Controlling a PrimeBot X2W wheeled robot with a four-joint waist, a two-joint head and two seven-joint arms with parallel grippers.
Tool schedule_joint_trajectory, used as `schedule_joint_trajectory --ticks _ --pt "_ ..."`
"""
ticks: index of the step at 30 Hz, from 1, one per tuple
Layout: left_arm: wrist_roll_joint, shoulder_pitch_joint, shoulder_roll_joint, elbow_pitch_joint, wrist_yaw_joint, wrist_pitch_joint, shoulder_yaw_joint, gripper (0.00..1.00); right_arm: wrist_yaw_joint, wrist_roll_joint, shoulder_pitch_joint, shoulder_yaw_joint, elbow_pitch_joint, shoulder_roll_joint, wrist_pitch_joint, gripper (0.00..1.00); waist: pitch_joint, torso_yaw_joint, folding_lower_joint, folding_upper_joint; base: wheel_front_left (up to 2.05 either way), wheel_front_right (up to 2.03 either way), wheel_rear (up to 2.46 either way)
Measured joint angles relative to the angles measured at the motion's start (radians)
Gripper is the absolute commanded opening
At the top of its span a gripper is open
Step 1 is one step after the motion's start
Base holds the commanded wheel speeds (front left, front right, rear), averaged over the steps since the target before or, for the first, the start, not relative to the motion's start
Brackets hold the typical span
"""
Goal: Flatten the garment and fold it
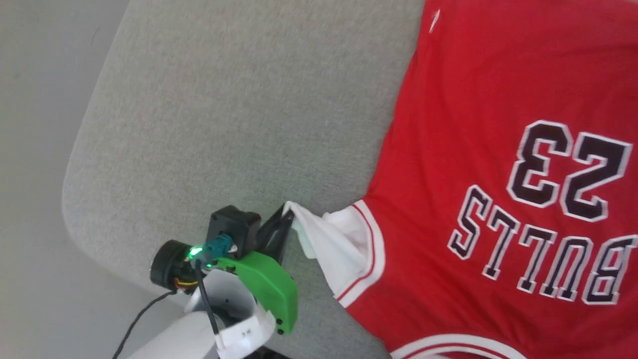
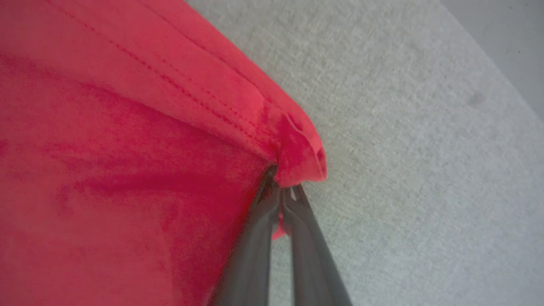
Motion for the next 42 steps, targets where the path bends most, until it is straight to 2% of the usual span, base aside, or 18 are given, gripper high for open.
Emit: schedule_joint_trajectory --ticks 11,16,21,27,32,38,39,40,42 --pt "-0.053 0.037 0.074 0.032 0.01 0.069 0.011 0.0 0.0 0.145 0.253 0.114 -0.003 -0.017 -0.128 0.0 -0.177 -0.099 0.0 0.0 0.0 0.0 0.0" --pt "-0.067 0.081 0.098 0.031 0.032 0.079 0.017 0.0 0.0 0.21 0.397 0.111 -0.039 -0.025 -0.185 0.0 -0.252 -0.156 -0.0001 0.0 0.0 0.0 0.0" --pt "-0.095 0.122 0.118 0.035 0.045 0.079 0.026 0.0 0.0 0.236 0.558 0.046 -0.085 -0.017 -0.21 0.0 -0.319 -0.216 -0.0001 0.0 0.0 0.0 0.0" --pt "-0.106 0.155 0.129 0.041 0.054 0.07 0.032 0.0 0.0 0.209 0.758 -0.053 -0.159 0.005 -0.205 0.0 -0.385 -0.276 -0.0002 0.0001 0.0 0.0 0.0" --pt "-0.113 0.176 0.132 0.043 0.062 0.069 0.031 0.0 0.0 0.168 0.902 -0.153 -0.222 0.073 -0.151 0.0 -0.426 -0.315 -0.0001 0.0 0.0 0.0 0.0" --pt "-0.113 0.177 0.13 0.043 0.062 0.069 0.026 0.0 0.0 0.096 0.982 -0.238 -0.295 0.141 -0.099 0.0 -0.439 -0.331 -0.0001 0.0 0.0 0.0 0.0" --pt "-0.113 0.176 0.129 0.043 0.062 0.069 0.026 0.0 0.0 0.087 0.982 -0.25 -0.308 0.151 -0.092 0.31 -0.437 -0.329 -0.0001 0.0 0.0 0.0 0.0" --pt "-0.113 0.175 0.128 0.043 0.062 0.069 0.026 0.0 0.0 0.081 0.982 -0.255 -0.321 0.156 -0.088 1.0 -0.434 -0.327 -0.0001 0.0 0.0 0.0 0.0" --pt "-0.113 0.174 0.127 0.043 0.062 0.069 0.026 0.0 0.0 0.08 0.98 -0.266 -0.355 0.158 -0.077 1.0 -0.427 -0.323 -0.0001 0.0 0.0 0.0 0.0"
